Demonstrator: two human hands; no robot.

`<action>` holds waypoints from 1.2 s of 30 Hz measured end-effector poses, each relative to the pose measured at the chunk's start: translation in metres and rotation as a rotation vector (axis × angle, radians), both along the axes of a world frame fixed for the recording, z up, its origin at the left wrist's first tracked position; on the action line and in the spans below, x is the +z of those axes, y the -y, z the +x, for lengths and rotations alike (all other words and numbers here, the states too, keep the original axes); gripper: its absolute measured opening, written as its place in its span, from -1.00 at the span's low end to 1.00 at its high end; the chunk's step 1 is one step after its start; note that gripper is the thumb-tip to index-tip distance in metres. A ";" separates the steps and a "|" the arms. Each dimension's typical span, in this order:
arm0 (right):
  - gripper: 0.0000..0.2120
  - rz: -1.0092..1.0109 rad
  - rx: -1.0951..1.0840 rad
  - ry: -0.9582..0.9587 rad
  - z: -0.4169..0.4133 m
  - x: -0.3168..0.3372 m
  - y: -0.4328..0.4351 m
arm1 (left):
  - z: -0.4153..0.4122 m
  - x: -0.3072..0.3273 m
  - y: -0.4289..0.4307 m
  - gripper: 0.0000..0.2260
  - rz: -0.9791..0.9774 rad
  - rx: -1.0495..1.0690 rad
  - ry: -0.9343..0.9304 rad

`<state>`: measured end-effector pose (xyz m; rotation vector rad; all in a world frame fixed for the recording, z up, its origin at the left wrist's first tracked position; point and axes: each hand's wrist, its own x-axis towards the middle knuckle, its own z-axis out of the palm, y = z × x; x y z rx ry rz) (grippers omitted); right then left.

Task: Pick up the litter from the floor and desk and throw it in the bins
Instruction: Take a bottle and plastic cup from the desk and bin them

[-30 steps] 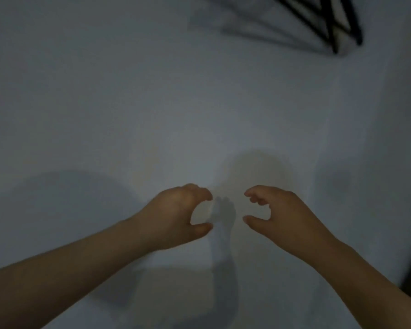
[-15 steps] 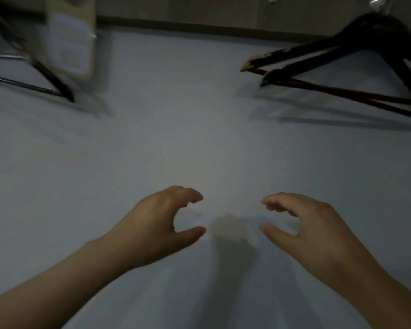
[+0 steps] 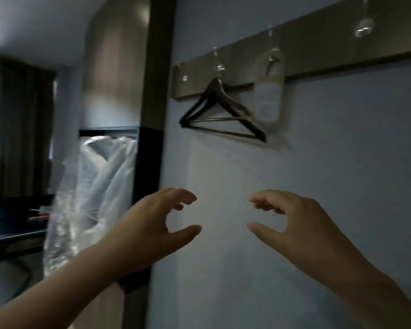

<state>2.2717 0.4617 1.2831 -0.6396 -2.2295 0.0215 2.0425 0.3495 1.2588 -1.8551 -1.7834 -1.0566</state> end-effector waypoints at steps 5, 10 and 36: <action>-0.62 0.007 0.189 0.026 -0.128 0.000 0.046 | -0.098 -0.004 0.093 -0.54 -0.007 0.198 0.029; -0.63 -0.033 0.414 0.025 -0.256 -0.006 0.112 | -0.189 -0.013 0.190 -0.50 -0.048 0.389 0.034; -0.65 -0.080 0.701 0.161 -0.674 -0.077 0.084 | -0.535 -0.066 0.217 -0.55 -0.153 0.782 0.055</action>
